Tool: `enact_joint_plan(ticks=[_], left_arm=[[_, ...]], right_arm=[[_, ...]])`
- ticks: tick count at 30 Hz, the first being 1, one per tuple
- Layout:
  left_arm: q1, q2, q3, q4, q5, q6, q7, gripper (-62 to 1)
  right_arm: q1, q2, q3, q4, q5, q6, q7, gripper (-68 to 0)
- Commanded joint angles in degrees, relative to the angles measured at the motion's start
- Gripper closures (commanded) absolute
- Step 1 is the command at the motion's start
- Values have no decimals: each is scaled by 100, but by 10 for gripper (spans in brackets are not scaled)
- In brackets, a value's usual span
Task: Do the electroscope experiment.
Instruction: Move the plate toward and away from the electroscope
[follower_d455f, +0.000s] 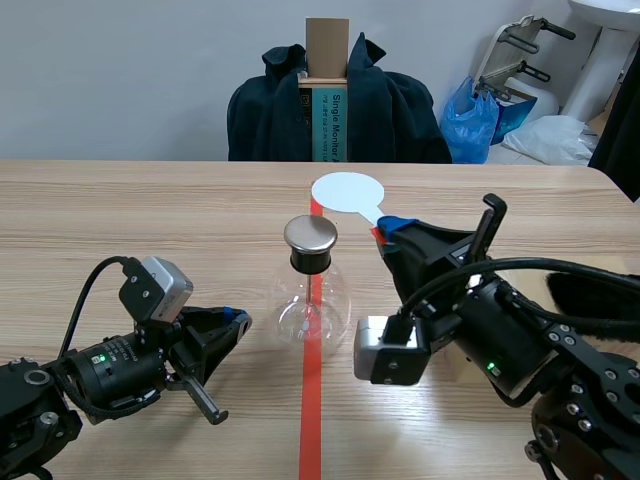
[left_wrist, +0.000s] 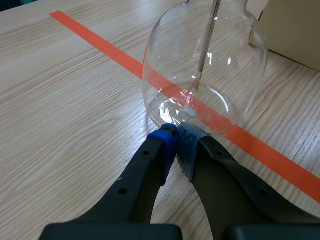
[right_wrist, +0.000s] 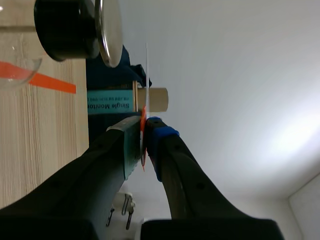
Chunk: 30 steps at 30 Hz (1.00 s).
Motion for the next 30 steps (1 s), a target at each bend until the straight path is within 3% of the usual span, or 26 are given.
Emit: enact_joint_plan(ticks=[1, 8, 12, 30], left_arm=[[-31, -15, -42, 94, -35, -9, -83, -30], [-31, -15, -42, 94, -35, -9, -83, -30], [-31, -15, -42, 94, -35, -9, -85, -30], [-31, -15, -42, 94, -35, -9, -85, -30]], right_arm=[[66, 46, 81, 127, 59, -63, -146, -7], [52, 46, 81, 127, 59, -63, -776, -7], [17, 76, 81, 127, 57, -35, -835, -7], [-44, 107, 81, 127, -229, -66, 428, -7]])
